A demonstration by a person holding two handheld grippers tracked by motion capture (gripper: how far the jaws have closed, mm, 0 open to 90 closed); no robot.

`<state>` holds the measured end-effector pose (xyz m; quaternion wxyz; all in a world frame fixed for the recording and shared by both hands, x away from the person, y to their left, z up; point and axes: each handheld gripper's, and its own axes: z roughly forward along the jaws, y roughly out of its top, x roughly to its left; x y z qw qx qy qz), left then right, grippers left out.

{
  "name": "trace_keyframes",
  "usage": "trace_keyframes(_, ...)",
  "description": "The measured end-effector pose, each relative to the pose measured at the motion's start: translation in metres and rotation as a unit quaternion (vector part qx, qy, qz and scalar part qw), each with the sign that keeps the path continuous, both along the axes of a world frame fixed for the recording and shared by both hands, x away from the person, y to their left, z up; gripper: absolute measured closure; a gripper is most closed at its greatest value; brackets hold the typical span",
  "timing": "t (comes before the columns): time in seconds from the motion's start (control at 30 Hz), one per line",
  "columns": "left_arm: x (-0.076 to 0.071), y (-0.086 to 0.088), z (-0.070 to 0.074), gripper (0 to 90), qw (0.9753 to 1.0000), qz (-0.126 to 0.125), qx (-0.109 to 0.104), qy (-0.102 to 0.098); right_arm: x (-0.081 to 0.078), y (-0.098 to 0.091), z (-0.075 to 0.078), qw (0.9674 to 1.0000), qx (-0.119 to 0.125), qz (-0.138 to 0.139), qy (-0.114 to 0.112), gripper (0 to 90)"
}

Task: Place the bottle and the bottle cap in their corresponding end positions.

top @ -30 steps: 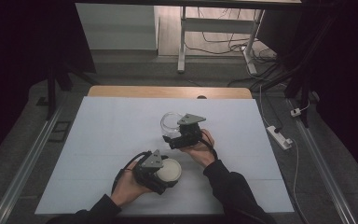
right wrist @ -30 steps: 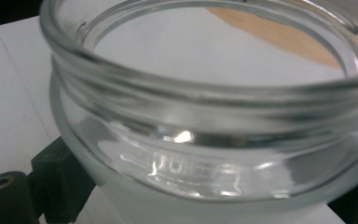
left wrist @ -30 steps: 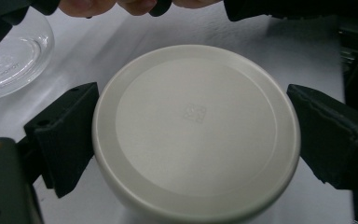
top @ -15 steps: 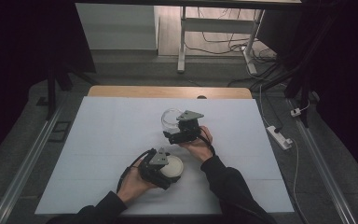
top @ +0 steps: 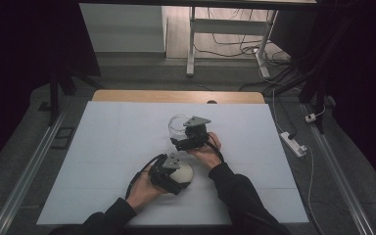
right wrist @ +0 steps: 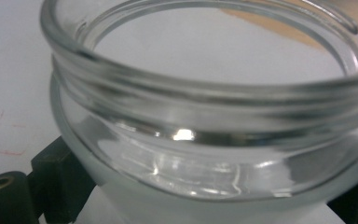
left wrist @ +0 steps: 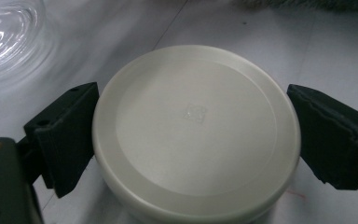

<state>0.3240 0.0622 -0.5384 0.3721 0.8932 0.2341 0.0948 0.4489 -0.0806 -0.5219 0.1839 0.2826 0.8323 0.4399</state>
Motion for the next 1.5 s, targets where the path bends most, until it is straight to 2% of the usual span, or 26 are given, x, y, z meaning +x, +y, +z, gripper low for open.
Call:
trace_keyframes(0.17,0.003,-0.001,-0.004,7.9,0.9997,0.006,0.020,0.009,0.000,0.001,-0.002,1.0000,-0.004,0.003,0.003,7.0)
trace_keyframes(0.33,0.005,0.000,-0.004,7.6,0.9994,0.007,0.021,0.026,0.001,-0.002,-0.002,0.9998,-0.007,0.007,0.017,6.8)
trace_keyframes(0.57,0.005,-0.001,-0.005,6.4,0.9994,0.007,0.023,0.026,0.001,-0.001,-0.001,0.9998,-0.009,0.002,0.020,6.5)
trace_keyframes(0.73,0.005,-0.001,-0.005,1.4,0.9993,0.009,0.028,0.024,0.001,0.000,-0.001,0.9996,-0.009,-0.001,0.028,4.9)
trace_keyframes(0.93,0.005,0.001,-0.005,0.0,0.9995,0.007,0.015,0.027,0.002,-0.001,0.001,0.9991,-0.008,0.010,0.041,0.9)
trace_keyframes(0.97,0.006,0.002,-0.005,0.0,0.9995,0.009,0.005,0.030,0.002,-0.001,0.001,0.9990,-0.010,0.012,0.042,0.5)
trace_keyframes(1.07,0.006,0.004,-0.004,0.0,0.9994,0.012,-0.006,0.032,0.002,-0.001,0.002,0.9988,-0.011,0.013,0.047,0.0)
trace_keyframes(1.27,0.005,0.008,-0.003,0.0,0.9988,0.010,-0.026,0.040,0.000,-0.002,0.003,0.9987,-0.021,0.012,0.045,0.0)
trace_keyframes(1.5,0.004,0.011,-0.002,0.0,0.9980,0.008,-0.038,0.049,-0.006,-0.007,0.005,0.9985,-0.034,0.013,0.042,0.0)
